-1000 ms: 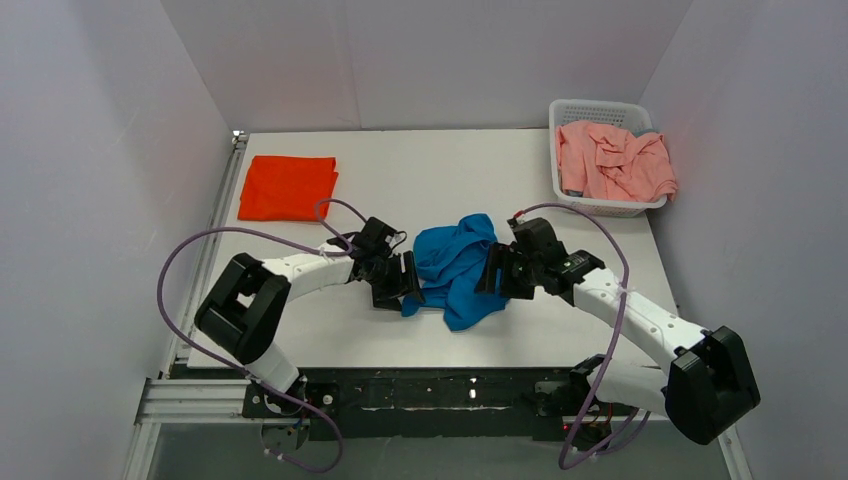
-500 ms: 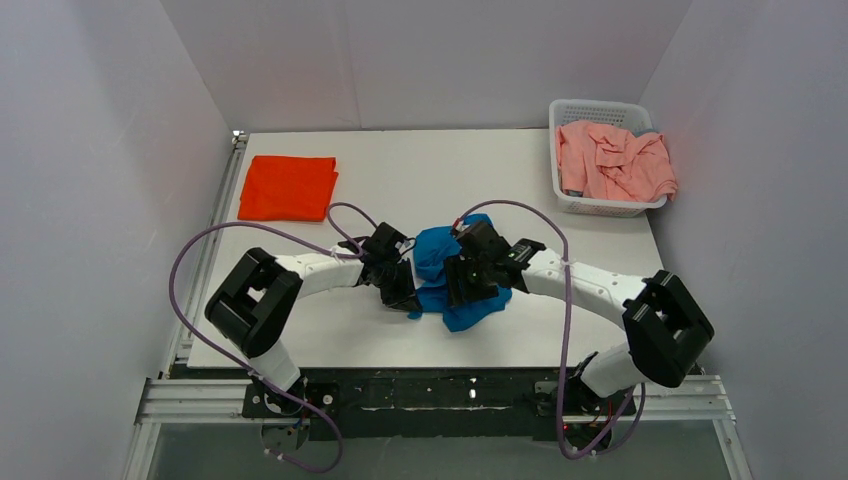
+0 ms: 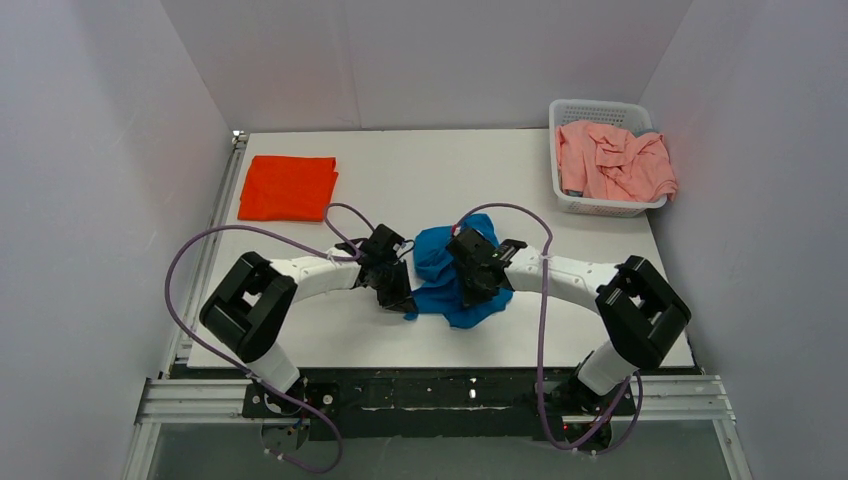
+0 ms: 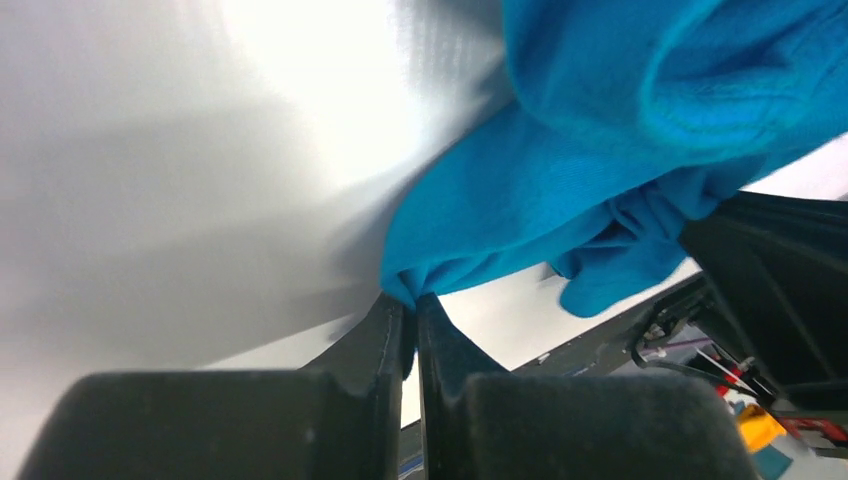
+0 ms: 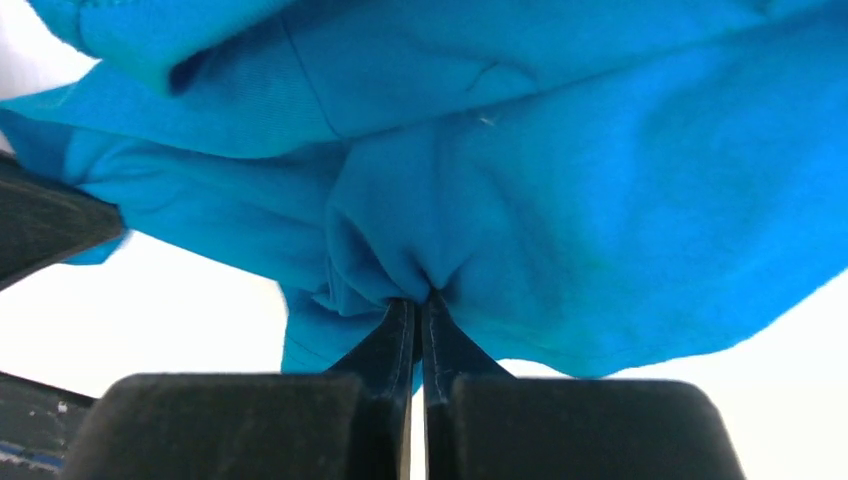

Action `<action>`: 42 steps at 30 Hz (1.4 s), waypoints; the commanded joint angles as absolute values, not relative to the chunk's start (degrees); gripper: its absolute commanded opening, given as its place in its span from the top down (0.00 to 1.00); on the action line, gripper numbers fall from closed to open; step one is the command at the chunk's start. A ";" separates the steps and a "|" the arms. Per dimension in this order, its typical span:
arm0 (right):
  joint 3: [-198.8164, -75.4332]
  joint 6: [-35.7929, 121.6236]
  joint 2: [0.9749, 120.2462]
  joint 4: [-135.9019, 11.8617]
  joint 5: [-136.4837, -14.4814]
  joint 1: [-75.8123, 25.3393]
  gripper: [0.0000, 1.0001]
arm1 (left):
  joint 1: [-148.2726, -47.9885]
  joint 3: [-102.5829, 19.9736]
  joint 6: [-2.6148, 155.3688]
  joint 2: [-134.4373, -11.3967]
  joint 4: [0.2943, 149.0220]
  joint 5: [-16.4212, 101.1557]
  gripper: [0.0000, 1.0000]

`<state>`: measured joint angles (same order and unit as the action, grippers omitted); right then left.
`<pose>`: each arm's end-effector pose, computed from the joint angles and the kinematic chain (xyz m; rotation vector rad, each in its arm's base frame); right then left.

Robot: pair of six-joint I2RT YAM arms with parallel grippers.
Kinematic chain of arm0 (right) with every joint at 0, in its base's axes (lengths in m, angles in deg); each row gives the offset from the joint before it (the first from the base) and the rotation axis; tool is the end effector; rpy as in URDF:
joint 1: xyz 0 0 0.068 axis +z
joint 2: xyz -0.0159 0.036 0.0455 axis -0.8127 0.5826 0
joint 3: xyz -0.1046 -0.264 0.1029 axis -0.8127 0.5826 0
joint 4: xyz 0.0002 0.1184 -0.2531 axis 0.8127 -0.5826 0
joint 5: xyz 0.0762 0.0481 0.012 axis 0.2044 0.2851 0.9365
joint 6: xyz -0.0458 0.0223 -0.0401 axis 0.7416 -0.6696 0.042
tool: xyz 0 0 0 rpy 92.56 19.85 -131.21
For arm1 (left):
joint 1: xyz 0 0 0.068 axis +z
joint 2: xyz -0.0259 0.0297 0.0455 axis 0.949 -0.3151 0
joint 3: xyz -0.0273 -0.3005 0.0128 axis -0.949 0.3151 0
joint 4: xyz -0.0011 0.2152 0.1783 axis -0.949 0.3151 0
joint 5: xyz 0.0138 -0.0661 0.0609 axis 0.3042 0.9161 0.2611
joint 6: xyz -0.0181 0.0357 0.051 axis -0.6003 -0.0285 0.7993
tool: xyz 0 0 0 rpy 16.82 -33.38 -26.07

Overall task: Fold and stack the t-shirts
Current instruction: Flatten out the tshirt

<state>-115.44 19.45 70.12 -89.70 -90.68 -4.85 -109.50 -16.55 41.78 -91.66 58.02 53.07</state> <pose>0.2150 0.2416 0.1857 -0.4137 2.6804 0.2495 0.2850 -0.2422 0.1983 0.0626 2.2741 -1.1914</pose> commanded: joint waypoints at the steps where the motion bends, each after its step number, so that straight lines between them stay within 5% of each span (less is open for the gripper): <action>1: -116.82 16.85 64.58 -94.09 -98.80 -4.92 0.99 | -109.54 -15.21 43.38 -87.57 72.65 42.91 1.00; 7: -114.40 14.93 56.16 -99.97 -106.29 -10.10 0.99 | -107.30 -15.74 44.92 -79.93 85.34 29.24 1.00; 15: -111.52 18.57 45.95 -96.70 -96.02 -30.73 0.99 | -97.53 -17.97 47.57 -70.48 95.85 20.93 1.00; 23: -132.81 22.55 43.44 -103.57 -96.91 -36.34 0.99 | -94.11 -32.69 51.61 -59.00 104.67 15.83 1.00; 42: -179.06 26.86 38.20 -104.82 -65.11 -36.35 0.99 | -94.09 -82.18 68.17 -52.80 105.06 25.02 1.00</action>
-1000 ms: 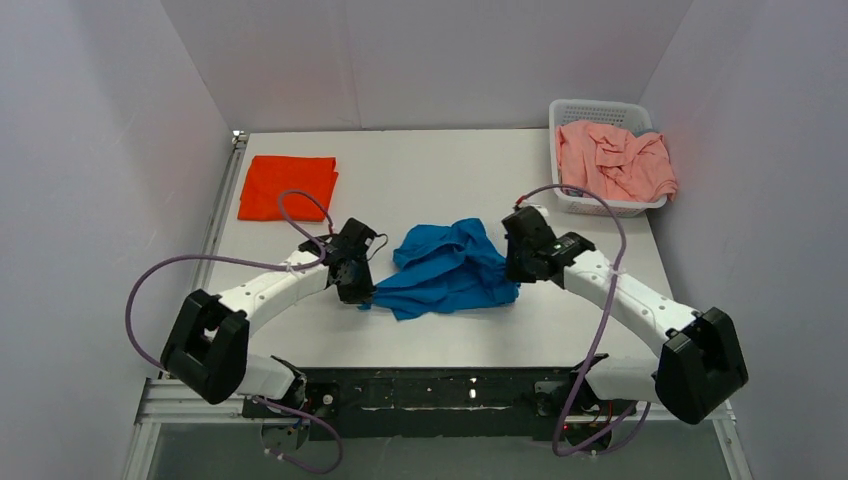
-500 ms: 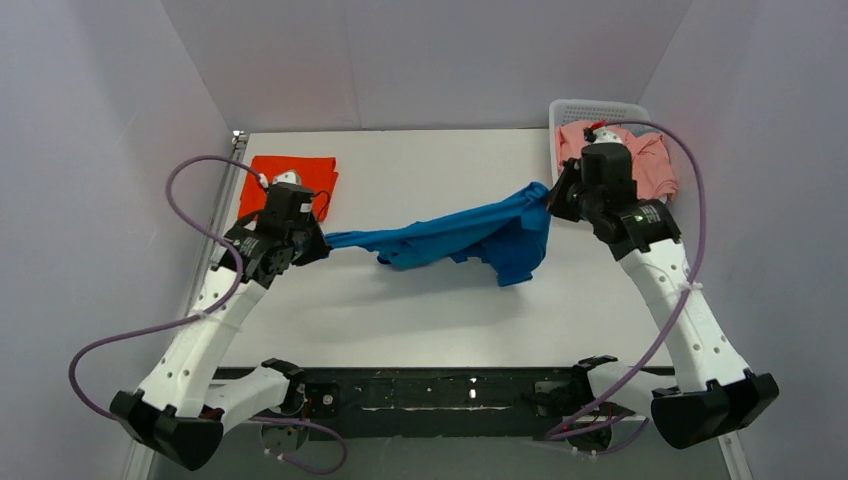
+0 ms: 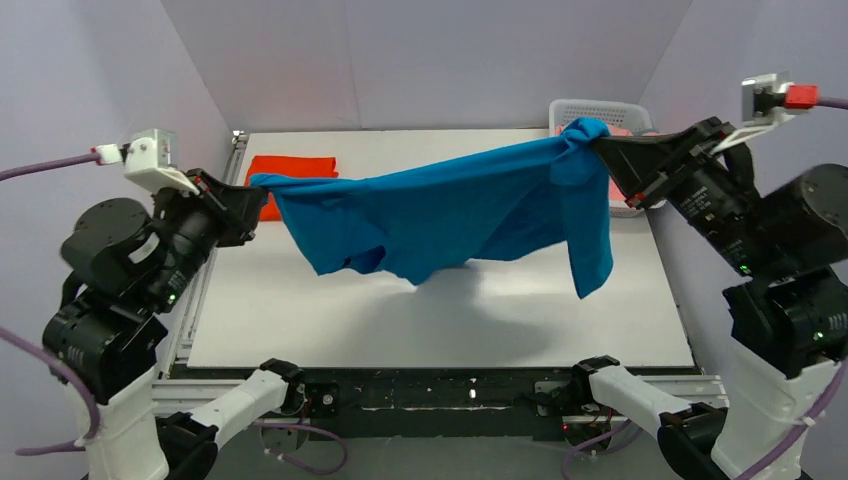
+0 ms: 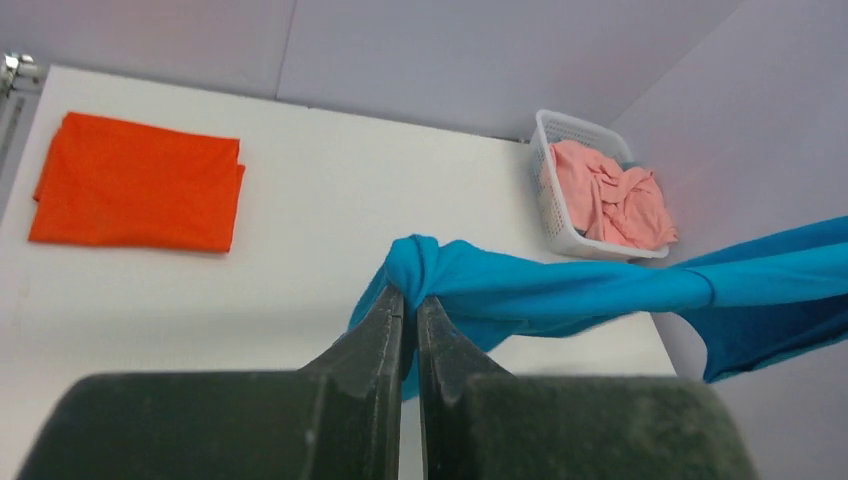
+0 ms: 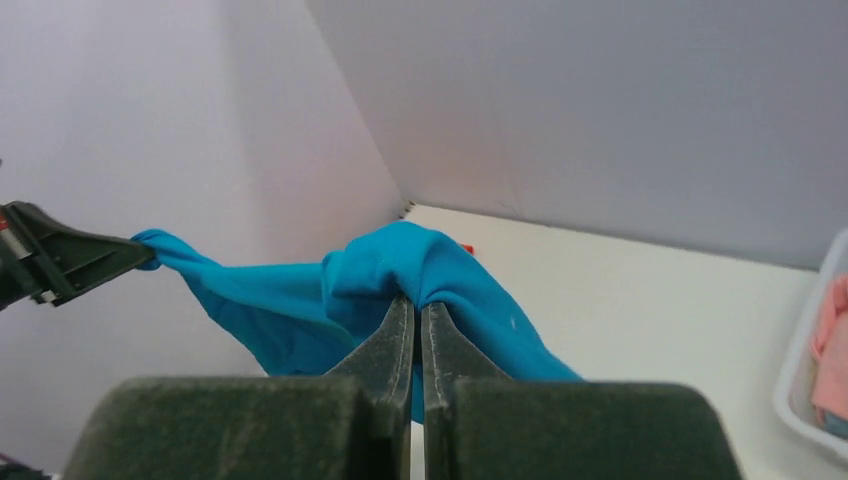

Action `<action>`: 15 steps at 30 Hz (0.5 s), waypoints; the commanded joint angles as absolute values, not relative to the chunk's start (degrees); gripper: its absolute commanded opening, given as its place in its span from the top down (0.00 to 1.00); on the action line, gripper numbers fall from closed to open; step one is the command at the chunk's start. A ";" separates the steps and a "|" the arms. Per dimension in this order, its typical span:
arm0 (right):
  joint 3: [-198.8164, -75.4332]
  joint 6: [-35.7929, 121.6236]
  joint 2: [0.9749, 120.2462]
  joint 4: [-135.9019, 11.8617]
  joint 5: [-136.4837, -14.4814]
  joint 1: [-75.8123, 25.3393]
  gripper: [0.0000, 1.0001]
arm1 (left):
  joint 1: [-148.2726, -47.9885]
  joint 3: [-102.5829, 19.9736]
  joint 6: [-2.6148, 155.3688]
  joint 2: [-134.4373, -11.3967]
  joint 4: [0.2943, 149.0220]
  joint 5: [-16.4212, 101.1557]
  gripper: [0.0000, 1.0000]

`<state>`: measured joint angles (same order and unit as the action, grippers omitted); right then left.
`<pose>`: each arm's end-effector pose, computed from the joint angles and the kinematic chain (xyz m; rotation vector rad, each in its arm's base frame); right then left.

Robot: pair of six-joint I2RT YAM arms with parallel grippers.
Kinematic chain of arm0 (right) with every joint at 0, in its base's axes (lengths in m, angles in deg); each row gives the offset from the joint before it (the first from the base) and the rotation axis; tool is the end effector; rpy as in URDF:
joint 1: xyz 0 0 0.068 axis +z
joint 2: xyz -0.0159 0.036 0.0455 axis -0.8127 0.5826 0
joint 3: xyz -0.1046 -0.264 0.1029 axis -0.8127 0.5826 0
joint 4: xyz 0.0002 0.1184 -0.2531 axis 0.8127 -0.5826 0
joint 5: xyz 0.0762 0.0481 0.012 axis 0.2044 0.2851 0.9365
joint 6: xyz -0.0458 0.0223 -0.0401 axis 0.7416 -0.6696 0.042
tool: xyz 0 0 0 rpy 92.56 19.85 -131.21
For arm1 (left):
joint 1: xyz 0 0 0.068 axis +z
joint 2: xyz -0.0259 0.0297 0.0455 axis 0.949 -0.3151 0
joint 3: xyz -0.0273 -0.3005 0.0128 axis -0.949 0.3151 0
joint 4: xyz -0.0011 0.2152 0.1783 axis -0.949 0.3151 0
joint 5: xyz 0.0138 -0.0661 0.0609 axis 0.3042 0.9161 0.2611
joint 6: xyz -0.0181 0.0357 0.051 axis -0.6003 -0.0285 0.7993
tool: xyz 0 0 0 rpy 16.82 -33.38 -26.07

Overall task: Fold and stack the t-shirts
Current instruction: Flatten out the tshirt

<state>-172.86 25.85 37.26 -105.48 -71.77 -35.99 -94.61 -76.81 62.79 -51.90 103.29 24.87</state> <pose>0.0852 0.0388 0.6310 -0.0999 1.4454 0.7470 0.0671 -0.0195 0.6559 -0.1690 1.1213 -0.6619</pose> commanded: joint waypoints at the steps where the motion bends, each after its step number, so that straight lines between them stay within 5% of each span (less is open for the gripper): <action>1: -179.92 26.94 38.62 -104.59 -65.14 -36.40 0.99 | -94.05 -83.21 68.77 -53.40 105.21 24.32 1.00; 9: -180.76 32.01 47.55 -102.18 -73.40 -36.43 0.99 | -94.06 -86.86 73.07 -65.80 103.09 11.15 1.00; 15: -184.20 35.37 60.79 -98.71 -69.73 -40.87 0.99 | -88.99 -106.50 74.14 -89.94 108.66 11.04 1.00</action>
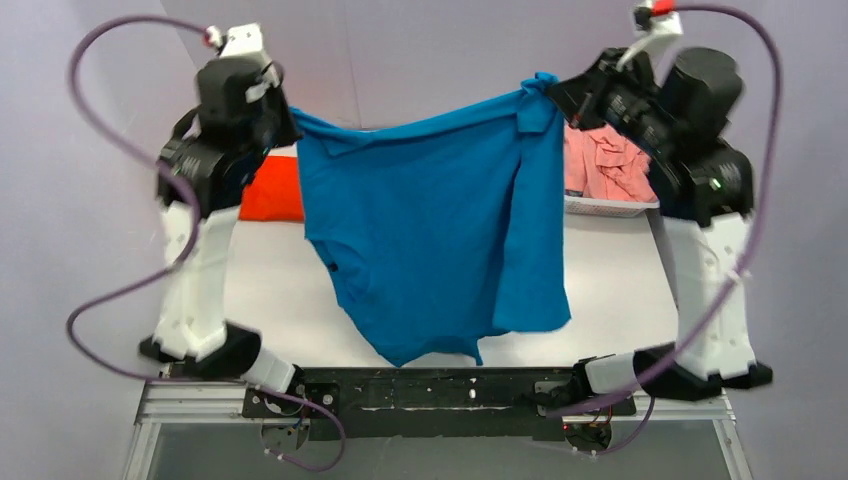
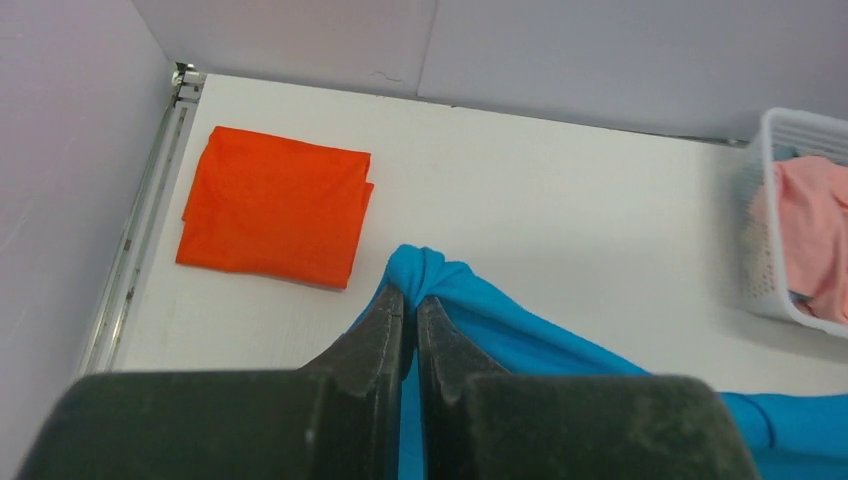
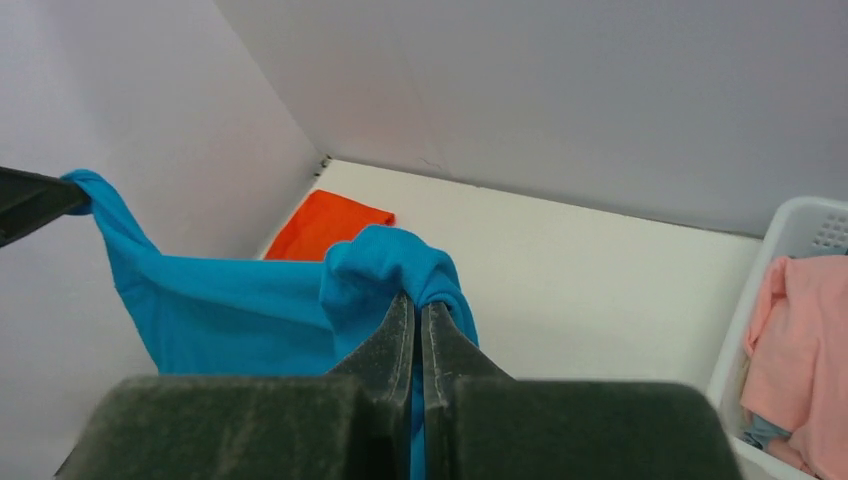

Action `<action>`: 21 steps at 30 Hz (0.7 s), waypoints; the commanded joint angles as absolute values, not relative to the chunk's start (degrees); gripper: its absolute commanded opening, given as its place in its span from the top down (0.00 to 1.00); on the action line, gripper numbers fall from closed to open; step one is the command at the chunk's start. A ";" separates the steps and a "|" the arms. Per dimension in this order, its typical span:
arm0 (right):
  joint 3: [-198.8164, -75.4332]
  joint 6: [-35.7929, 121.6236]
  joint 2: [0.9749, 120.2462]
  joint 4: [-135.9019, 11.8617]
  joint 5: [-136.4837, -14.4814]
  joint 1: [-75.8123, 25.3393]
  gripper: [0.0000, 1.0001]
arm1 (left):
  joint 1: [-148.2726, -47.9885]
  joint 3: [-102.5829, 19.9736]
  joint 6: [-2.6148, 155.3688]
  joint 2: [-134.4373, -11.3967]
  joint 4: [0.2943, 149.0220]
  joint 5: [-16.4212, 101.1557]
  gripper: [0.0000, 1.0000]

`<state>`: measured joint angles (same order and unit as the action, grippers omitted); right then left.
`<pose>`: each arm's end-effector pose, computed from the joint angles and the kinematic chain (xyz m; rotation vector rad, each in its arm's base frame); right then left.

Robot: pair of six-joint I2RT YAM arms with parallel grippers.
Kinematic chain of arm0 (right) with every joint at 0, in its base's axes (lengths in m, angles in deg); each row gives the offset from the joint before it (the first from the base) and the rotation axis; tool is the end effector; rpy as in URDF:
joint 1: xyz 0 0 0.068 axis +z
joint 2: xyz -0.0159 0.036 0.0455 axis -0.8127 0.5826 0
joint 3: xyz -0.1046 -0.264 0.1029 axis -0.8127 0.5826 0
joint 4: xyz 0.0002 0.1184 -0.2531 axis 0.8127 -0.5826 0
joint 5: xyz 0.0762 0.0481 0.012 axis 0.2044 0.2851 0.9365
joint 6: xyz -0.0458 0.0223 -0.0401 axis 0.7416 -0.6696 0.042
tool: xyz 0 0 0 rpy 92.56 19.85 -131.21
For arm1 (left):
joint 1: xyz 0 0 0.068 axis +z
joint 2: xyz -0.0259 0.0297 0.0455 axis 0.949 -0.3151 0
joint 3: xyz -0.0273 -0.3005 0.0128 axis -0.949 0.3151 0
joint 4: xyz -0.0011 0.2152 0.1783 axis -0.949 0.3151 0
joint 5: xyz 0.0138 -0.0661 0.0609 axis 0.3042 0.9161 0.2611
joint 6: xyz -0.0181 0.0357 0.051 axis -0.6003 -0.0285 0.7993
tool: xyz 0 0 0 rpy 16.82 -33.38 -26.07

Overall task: Fold and stack the t-shirts
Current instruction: Flatten out the tshirt

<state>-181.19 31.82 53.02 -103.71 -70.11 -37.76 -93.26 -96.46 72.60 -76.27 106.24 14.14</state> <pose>0.1873 0.0678 0.6360 -0.1692 1.5300 0.6519 0.1993 -0.0603 0.6793 -0.2361 1.2436 -0.3421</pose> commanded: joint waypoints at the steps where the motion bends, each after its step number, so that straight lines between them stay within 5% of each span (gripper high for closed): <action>1: -185.70 35.29 62.95 -97.40 -68.07 -42.08 0.99 | -87.29 -109.84 73.08 -93.31 108.74 13.33 1.00; 4: -192.40 34.41 68.82 -93.38 -63.50 -44.63 0.99 | -83.78 -119.52 70.62 -99.87 107.21 17.17 1.00; 7: -200.83 34.08 73.14 -92.10 -61.54 -45.51 0.99 | -81.82 -116.91 69.39 -97.82 98.44 19.57 1.00; 12: -195.66 35.12 69.25 -85.10 -57.76 -45.92 0.99 | -81.55 -116.71 70.59 -93.71 92.50 23.03 1.00; 17: -179.43 39.35 61.57 -86.58 -52.83 -45.87 0.99 | -81.56 -95.54 75.20 -82.10 90.74 23.18 1.00; 21: -169.89 46.35 60.25 -103.90 -45.58 -44.24 0.99 | -81.55 -62.13 75.35 -64.77 87.94 22.53 1.00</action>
<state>-178.31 38.73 59.93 -91.60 -52.75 -45.33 -81.94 -85.18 73.43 -75.77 90.02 24.22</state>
